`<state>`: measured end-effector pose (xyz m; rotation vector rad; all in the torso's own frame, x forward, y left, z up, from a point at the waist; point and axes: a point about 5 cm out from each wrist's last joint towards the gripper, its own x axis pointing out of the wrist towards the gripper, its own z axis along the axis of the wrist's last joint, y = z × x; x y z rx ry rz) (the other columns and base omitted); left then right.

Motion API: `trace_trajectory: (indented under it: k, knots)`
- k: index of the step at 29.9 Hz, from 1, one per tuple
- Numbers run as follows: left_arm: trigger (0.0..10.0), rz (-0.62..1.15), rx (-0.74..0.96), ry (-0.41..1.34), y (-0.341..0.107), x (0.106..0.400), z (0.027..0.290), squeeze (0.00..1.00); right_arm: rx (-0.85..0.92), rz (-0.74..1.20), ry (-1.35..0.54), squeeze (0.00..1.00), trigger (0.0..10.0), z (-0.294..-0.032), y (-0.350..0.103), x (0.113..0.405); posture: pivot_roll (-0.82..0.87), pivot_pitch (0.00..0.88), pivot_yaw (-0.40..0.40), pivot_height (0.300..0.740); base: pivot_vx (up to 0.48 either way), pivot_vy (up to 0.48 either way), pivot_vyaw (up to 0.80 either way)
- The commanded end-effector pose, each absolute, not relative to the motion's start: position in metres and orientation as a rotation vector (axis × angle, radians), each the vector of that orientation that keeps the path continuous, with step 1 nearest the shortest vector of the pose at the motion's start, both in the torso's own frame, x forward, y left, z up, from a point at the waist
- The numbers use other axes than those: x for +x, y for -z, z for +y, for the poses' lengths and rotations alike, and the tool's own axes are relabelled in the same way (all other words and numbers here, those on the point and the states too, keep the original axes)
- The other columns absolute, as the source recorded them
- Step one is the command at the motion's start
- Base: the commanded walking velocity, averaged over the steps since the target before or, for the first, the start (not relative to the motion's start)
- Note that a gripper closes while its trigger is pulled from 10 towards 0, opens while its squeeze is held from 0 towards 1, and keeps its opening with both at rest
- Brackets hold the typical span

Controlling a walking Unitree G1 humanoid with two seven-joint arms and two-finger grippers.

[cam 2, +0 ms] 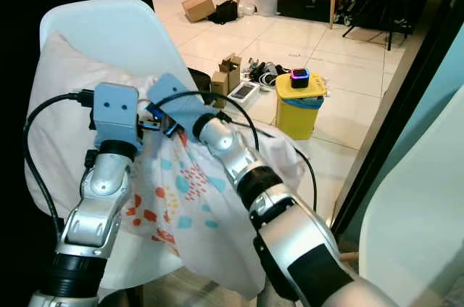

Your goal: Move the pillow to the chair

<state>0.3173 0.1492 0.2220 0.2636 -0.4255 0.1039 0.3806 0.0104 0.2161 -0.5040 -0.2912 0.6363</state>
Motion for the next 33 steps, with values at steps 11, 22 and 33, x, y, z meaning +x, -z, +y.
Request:
trace_trajectory:
  k: [11, 22, 33]
  knots:
    - [10.0, -0.41, 0.267, -0.08, -0.218, 0.319, 0.145, 0.0, -0.308, -0.385, -0.166, 1.0, 10.0, -0.069, -0.244, 0.406, -0.16, 0.0, -0.018, 0.513, 0.0, 0.0, 0.0]
    - [10.0, -0.397, 0.261, -0.077, -0.215, 0.319, 0.144, 0.0, -0.136, -0.336, -0.181, 1.0, 10.0, -0.087, -0.241, 0.409, -0.17, 0.0, -0.015, 0.513, 0.0, 0.0, 0.0]
    - [10.0, -0.39, 0.161, -0.044, -0.219, 0.321, 0.141, 0.0, 0.113, -0.155, -0.418, 0.0, 10.0, -0.07, -0.194, 0.396, -0.18, 0.0, -0.006, 0.533, 0.0, 0.0, 0.0]
